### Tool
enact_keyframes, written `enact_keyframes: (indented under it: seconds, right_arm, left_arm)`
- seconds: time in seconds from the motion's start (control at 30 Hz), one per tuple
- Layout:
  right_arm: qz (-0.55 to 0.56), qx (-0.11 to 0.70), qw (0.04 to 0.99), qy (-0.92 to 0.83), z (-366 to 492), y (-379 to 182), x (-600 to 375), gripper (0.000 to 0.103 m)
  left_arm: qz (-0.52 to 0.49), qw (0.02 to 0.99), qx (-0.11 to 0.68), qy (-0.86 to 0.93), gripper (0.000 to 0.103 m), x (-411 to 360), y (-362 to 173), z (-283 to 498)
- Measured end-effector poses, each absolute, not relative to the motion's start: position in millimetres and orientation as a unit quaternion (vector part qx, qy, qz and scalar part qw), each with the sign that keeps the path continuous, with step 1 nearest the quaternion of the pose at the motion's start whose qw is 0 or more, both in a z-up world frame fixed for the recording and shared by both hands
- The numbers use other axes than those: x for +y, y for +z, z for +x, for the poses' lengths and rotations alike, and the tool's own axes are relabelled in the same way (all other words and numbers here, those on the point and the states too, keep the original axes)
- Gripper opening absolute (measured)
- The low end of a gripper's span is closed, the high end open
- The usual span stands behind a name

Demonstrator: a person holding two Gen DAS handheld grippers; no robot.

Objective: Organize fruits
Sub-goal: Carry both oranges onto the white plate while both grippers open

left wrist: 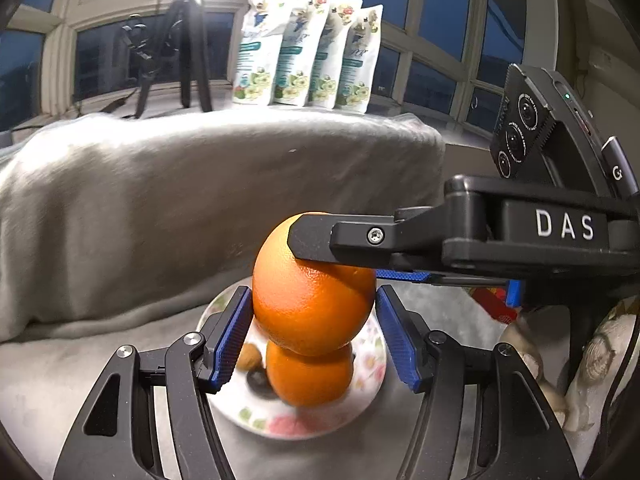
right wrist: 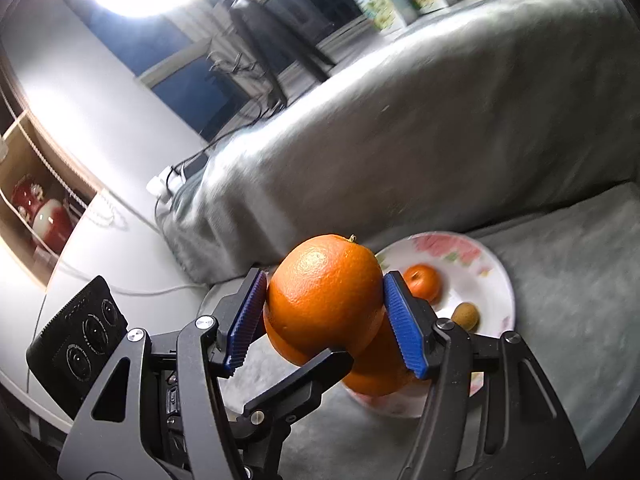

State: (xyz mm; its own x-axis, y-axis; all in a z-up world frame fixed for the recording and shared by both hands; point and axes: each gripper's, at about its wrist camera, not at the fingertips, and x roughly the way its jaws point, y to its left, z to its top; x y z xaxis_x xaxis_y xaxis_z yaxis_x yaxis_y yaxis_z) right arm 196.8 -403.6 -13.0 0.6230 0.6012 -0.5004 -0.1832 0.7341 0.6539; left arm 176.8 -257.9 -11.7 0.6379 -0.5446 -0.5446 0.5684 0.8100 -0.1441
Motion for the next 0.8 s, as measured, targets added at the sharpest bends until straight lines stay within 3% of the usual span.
enact_keyframes:
  seconds: [0.43,0.8]
  right_arm:
    - [0.303,0.359,0.861,0.193,213.8,-13.1,-444.1,0.064]
    - [0.309,0.41,0.84,0.177,220.4,-61.4,-451.4,0.064]
  left_arm:
    - [0.035,0.89,0.312,-0.33,0.063,-297.4,-9.2,199.7]
    - [0.046,0.862,0.379,-0.334,0.062,-299.8,-37.6,197.3]
